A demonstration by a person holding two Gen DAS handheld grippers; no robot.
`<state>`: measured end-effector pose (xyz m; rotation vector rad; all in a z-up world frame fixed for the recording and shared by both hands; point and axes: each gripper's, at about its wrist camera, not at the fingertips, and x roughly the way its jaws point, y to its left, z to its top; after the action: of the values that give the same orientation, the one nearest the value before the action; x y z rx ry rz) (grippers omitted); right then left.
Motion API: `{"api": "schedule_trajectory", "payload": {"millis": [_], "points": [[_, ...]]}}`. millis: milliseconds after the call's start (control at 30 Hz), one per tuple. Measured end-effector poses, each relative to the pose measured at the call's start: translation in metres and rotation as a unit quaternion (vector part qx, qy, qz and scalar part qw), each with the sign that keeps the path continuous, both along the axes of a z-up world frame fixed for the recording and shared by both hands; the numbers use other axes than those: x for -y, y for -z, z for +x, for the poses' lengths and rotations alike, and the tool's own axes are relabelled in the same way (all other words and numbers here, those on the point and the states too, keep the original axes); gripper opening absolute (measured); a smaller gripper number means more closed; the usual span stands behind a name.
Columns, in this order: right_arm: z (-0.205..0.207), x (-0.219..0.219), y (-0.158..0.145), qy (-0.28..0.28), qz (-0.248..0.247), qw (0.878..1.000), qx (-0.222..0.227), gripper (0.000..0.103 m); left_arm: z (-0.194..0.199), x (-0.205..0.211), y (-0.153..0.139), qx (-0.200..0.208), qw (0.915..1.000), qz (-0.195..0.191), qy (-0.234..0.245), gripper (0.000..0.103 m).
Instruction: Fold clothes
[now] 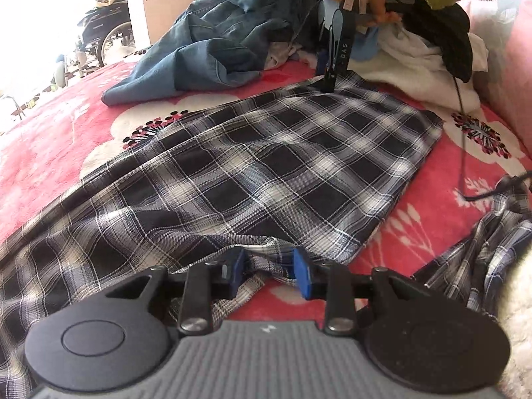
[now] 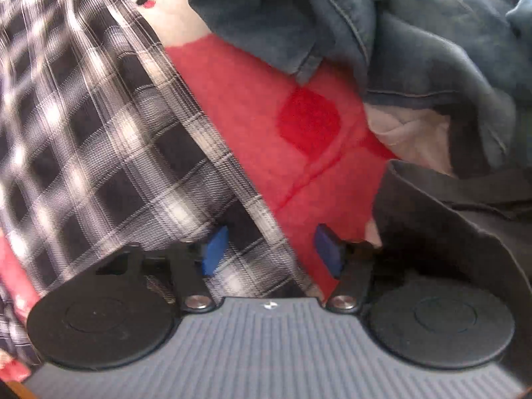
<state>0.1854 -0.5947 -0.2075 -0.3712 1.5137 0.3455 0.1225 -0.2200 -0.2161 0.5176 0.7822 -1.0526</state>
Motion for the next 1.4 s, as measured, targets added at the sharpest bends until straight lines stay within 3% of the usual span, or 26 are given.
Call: {"api": "schedule_trajectory", "payload": {"millis": [33, 100, 233, 367, 467, 533, 567, 733, 800, 867, 900, 967, 1000, 1033, 1133, 1200, 1233, 1300, 1400], "points": [[-0.002, -0.002, -0.001, -0.008, 0.001, 1.0, -0.002, 0.017, 0.0, 0.001, 0.0, 0.0, 1.0, -0.001, -0.001, 0.035], [-0.009, -0.01, -0.005, -0.04, -0.02, 0.999, 0.005, 0.003, 0.001, 0.002, 0.001, -0.001, 1.0, -0.004, -0.004, 0.035], [-0.014, -0.015, -0.018, -0.072, -0.07, 0.994, 0.041, 0.002, 0.002, 0.006, 0.0, 0.0, 0.9999, -0.008, -0.006, 0.035], [-0.008, -0.01, -0.018, -0.065, -0.124, 0.987, 0.081, 0.002, 0.001, 0.009, 0.0, -0.003, 0.9999, -0.007, -0.007, 0.035], [-0.009, -0.014, -0.001, -0.066, -0.16, 0.981, 0.092, 0.007, -0.001, 0.007, -0.002, -0.01, 0.9999, -0.004, -0.008, 0.036], [-0.016, -0.019, 0.009, -0.074, -0.196, 0.972, 0.108, 0.03, -0.004, 0.001, -0.005, -0.021, 0.9997, -0.005, -0.007, 0.037], [-0.021, -0.021, 0.011, -0.076, -0.211, 0.967, 0.122, 0.032, -0.006, -0.002, -0.007, -0.028, 0.9996, -0.005, -0.006, 0.038], [-0.059, -0.026, -0.033, 0.013, -0.21, 0.952, 0.221, 0.036, -0.024, -0.029, -0.016, -0.046, 0.9989, 0.0, 0.006, 0.038], [-0.086, -0.033, -0.063, 0.077, -0.162, 0.948, 0.261, 0.042, -0.03, -0.042, -0.021, -0.031, 0.9995, 0.005, -0.001, 0.038], [-0.107, -0.025, -0.091, 0.165, -0.091, 0.944, 0.272, 0.046, -0.032, -0.055, -0.025, -0.002, 0.9997, 0.015, -0.017, 0.038], [-0.122, -0.023, -0.098, 0.223, -0.048, 0.936, 0.269, 0.048, -0.032, -0.059, -0.026, 0.021, 0.9991, 0.026, -0.025, 0.038], [-0.157, -0.021, -0.103, 0.349, 0.042, 0.901, 0.255, 0.049, -0.032, -0.063, -0.025, 0.072, 0.9956, 0.051, -0.031, 0.038], [-0.179, -0.016, -0.099, 0.415, 0.082, 0.872, 0.245, 0.05, -0.031, -0.063, -0.022, 0.09, 0.9935, 0.063, -0.028, 0.038], [-0.202, -0.011, -0.092, 0.481, 0.119, 0.837, 0.232, 0.05, -0.029, -0.063, -0.02, 0.107, 0.9912, 0.074, -0.024, 0.038], [-0.262, 0.002, -0.054, 0.641, 0.205, 0.712, 0.198, 0.05, -0.023, -0.059, -0.01, 0.13, 0.9869, 0.095, -0.011, 0.037], [-0.29, 0.005, -0.03, 0.705, 0.242, 0.639, 0.188, 0.051, -0.018, -0.056, -0.005, 0.126, 0.9867, 0.102, -0.009, 0.037], [-0.298, 0.006, -0.021, 0.723, 0.258, 0.613, 0.186, 0.05, -0.017, -0.054, -0.003, 0.124, 0.9867, 0.104, -0.011, 0.036], [-0.305, 0.006, -0.008, 0.744, 0.269, 0.581, 0.189, 0.05, -0.015, -0.05, -0.002, 0.123, 0.9867, 0.106, -0.01, 0.032], [-0.301, 0.013, 0.009, 0.763, 0.273, 0.552, 0.196, 0.048, -0.017, -0.047, 0.0, 0.123, 0.9867, 0.106, -0.012, 0.02]]}}
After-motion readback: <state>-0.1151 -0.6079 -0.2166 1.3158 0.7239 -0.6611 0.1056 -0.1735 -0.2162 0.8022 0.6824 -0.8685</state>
